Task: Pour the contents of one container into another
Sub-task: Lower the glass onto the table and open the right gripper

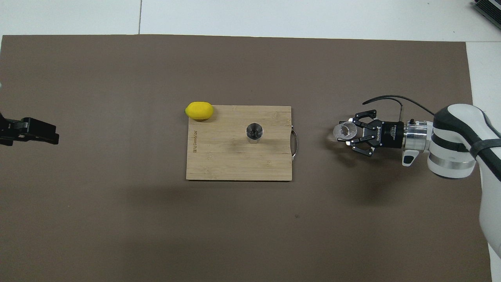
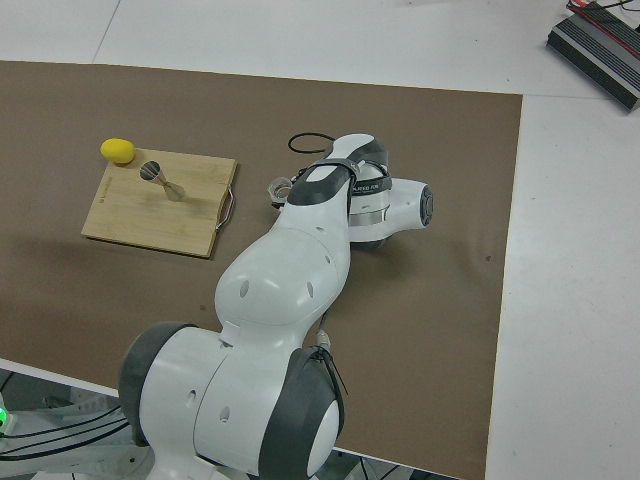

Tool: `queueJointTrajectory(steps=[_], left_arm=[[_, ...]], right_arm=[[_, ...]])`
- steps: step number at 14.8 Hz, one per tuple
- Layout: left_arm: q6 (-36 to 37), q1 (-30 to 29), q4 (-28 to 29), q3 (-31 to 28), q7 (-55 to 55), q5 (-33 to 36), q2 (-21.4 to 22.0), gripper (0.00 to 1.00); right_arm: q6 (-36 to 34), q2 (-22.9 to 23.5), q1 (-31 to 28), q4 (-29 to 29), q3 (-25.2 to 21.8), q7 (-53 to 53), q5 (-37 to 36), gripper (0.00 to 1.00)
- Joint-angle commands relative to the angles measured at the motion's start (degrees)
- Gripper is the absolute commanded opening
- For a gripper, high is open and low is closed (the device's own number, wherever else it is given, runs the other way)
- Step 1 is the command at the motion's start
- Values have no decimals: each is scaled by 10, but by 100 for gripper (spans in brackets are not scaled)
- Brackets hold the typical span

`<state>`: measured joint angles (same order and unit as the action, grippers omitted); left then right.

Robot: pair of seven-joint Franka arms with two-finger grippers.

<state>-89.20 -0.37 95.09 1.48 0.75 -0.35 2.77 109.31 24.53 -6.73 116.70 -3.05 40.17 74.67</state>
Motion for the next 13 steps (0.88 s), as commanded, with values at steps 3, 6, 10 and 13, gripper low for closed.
queueJointTrajectory(steps=[3,6,10,13], left_arm=[[-1,-2,-3,2,-8,12,2,100],[-2,0,-3,3,-11,12,1,100],[-1,4,-5,4,-13,11,3,100],[2,2,1,10,-7,11,21,100]], right_arm=[[5,-4,-5,12,-1,-14,10,0],[5,-4,-16,12,-2,-14,0,0],[10,-3,-17,12,-2,-14,-7,0],[21,-3,-16,13,-2,-16,-13,0]])
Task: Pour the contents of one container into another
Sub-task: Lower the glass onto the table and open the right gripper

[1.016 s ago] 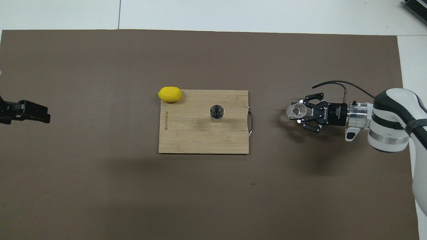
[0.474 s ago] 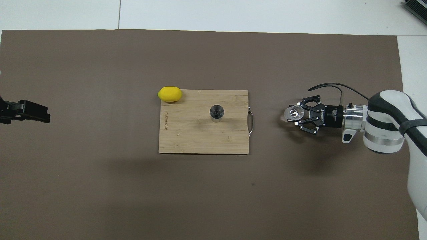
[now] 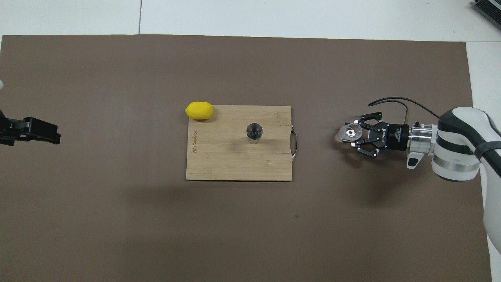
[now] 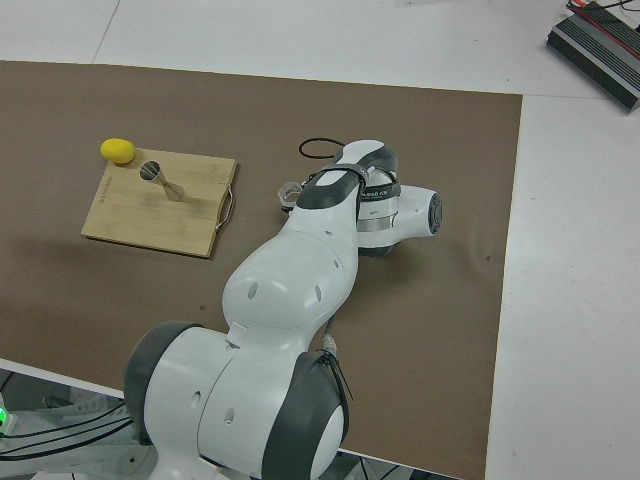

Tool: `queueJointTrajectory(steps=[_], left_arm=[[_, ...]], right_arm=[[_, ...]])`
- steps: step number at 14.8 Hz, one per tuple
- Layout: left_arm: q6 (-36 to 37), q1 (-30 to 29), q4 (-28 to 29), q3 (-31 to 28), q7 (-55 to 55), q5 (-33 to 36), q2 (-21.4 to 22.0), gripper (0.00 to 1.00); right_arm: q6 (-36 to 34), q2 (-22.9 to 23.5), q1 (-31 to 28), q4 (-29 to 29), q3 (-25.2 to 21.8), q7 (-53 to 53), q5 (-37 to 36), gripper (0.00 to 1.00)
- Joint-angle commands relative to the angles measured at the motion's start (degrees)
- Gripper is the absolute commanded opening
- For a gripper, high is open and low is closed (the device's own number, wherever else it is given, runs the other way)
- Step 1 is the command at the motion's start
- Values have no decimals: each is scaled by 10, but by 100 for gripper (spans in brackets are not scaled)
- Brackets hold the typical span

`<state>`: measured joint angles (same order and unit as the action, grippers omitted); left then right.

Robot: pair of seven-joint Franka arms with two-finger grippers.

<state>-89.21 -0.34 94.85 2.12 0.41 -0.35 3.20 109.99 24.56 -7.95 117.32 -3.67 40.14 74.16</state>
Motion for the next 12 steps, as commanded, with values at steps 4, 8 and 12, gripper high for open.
queueJointTrajectory(steps=[4,8,12], left_arm=[[4,2,3,3,-4,11,18,100],[4,1,3,3,-4,11,18,100],[4,1,3,3,-4,11,18,100]], right_arm=[[24,-3,-4,12,4,-30,-13,0],[27,-4,-4,16,4,-34,-14,9],[26,-5,-5,16,4,-66,-14,83]])
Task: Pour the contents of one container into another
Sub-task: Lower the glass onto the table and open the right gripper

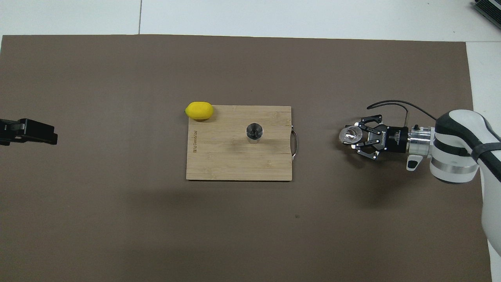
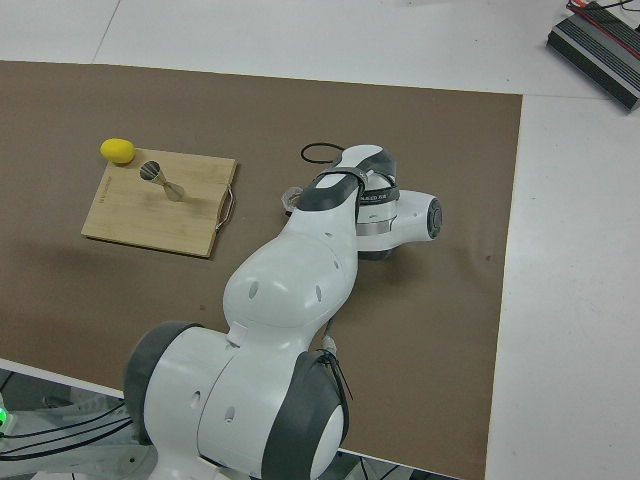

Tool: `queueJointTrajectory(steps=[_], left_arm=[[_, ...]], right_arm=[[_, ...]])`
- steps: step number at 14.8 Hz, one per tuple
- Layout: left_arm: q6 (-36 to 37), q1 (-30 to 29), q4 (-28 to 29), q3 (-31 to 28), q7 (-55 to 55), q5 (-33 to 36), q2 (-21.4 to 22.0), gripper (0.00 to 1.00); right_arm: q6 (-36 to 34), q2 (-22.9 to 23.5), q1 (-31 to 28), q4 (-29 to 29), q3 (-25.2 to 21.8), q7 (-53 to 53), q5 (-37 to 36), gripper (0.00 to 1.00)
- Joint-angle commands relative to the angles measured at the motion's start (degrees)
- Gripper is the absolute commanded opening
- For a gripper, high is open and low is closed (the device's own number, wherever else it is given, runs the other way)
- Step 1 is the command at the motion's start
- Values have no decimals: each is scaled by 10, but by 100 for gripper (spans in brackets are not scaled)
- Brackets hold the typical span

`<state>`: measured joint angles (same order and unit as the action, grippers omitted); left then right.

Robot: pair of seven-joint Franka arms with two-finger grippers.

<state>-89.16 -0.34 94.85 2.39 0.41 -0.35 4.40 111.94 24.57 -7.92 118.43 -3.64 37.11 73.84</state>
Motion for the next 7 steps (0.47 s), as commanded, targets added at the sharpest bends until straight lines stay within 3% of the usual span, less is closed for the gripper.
queueJointTrajectory(steps=[1,7], left_arm=[[4,1,3,1,-4,11,6,100],[4,0,3,1,-4,11,6,100]], right_arm=[[8,-5,-3,5,4,-58,-11,100],[6,-6,-4,5,4,-54,-11,100]])
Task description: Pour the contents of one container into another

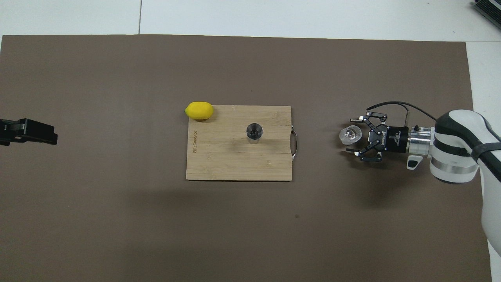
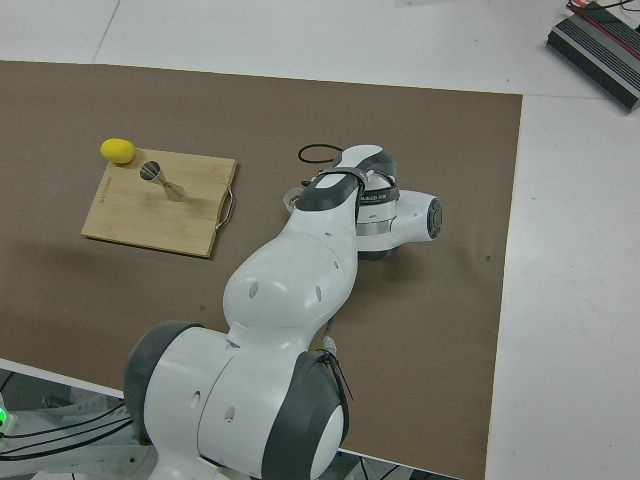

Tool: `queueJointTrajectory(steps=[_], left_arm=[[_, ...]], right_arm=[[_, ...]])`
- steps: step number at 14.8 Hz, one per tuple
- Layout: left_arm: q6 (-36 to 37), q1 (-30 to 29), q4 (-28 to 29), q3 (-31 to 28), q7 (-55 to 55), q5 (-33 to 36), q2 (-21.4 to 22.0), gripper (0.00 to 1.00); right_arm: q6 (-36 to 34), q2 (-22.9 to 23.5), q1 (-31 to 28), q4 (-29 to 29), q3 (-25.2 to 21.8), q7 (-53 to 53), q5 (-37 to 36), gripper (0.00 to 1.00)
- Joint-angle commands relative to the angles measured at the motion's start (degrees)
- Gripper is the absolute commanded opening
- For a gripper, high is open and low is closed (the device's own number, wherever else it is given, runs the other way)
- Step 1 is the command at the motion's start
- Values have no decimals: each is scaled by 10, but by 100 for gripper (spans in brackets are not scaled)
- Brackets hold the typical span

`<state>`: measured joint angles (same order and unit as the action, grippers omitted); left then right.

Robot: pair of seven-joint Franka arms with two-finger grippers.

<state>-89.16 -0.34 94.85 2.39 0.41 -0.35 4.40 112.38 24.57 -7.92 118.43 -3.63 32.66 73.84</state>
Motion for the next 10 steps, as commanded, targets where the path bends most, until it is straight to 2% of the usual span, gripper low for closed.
queueJointTrajectory(steps=[1,7,10], left_arm=[[4,0,4,1,-4,11,6,100],[4,0,3,1,-4,11,6,100],[4,1,3,1,-4,11,6,100]], right_arm=[[-1,-7,-4,5,4,-9,-11,100],[-52,-23,-25,16,1,-1,-15,100],[-54,-62,-31,16,0,41,-50,100]])
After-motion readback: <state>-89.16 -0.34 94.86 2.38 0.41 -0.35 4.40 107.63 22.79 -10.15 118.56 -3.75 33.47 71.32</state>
